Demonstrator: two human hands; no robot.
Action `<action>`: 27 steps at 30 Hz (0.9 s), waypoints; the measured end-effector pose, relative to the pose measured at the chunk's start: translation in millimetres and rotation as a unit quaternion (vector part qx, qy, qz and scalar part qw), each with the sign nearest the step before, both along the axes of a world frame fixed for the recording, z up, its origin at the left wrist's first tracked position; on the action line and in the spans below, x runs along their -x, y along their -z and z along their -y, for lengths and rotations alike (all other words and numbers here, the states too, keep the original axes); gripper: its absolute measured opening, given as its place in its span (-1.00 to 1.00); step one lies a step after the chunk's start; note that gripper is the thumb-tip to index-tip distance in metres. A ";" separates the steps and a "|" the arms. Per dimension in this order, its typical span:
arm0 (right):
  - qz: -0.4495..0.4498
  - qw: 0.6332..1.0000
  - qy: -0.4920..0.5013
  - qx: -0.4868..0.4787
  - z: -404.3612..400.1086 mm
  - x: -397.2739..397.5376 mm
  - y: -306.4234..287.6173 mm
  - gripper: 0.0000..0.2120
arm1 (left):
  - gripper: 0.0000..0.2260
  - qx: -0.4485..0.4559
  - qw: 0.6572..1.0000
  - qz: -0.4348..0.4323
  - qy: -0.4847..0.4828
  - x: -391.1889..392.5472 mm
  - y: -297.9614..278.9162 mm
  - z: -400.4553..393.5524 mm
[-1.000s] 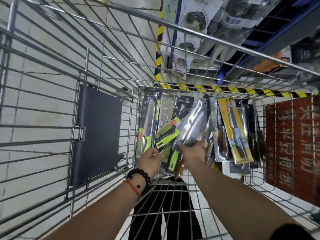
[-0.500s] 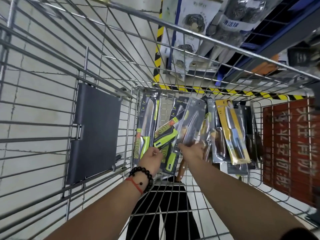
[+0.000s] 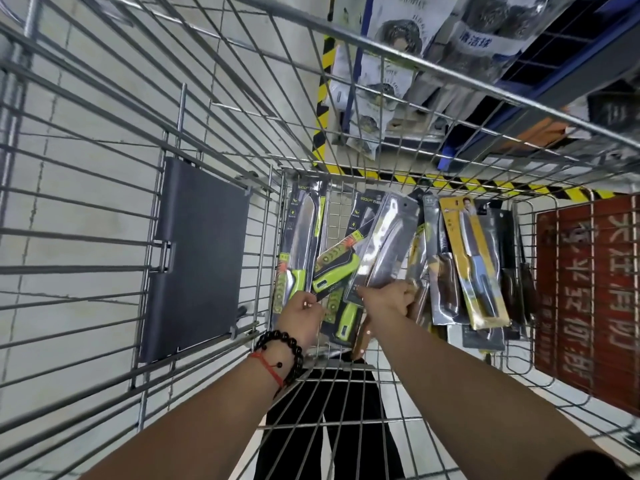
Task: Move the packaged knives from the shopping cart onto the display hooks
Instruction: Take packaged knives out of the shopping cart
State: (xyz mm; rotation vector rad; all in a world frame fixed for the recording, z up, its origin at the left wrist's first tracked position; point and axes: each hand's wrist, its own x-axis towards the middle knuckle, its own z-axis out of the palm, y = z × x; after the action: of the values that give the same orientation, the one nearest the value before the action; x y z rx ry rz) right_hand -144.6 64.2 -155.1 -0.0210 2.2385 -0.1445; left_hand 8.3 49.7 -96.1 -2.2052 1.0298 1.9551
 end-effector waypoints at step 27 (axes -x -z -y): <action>0.326 0.916 0.010 0.233 -15.3 -24.7 -92.1 -0.77 | -0.84 0.046 0.984 -0.060 -0.164 -23.2 -71.6 43.4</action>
State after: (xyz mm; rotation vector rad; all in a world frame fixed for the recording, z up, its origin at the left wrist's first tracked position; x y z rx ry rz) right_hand -119.8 79.5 -63.0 -0.1810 1.4947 -0.6044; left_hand 31.4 6.3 -24.5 -2.4702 0.8272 2.2364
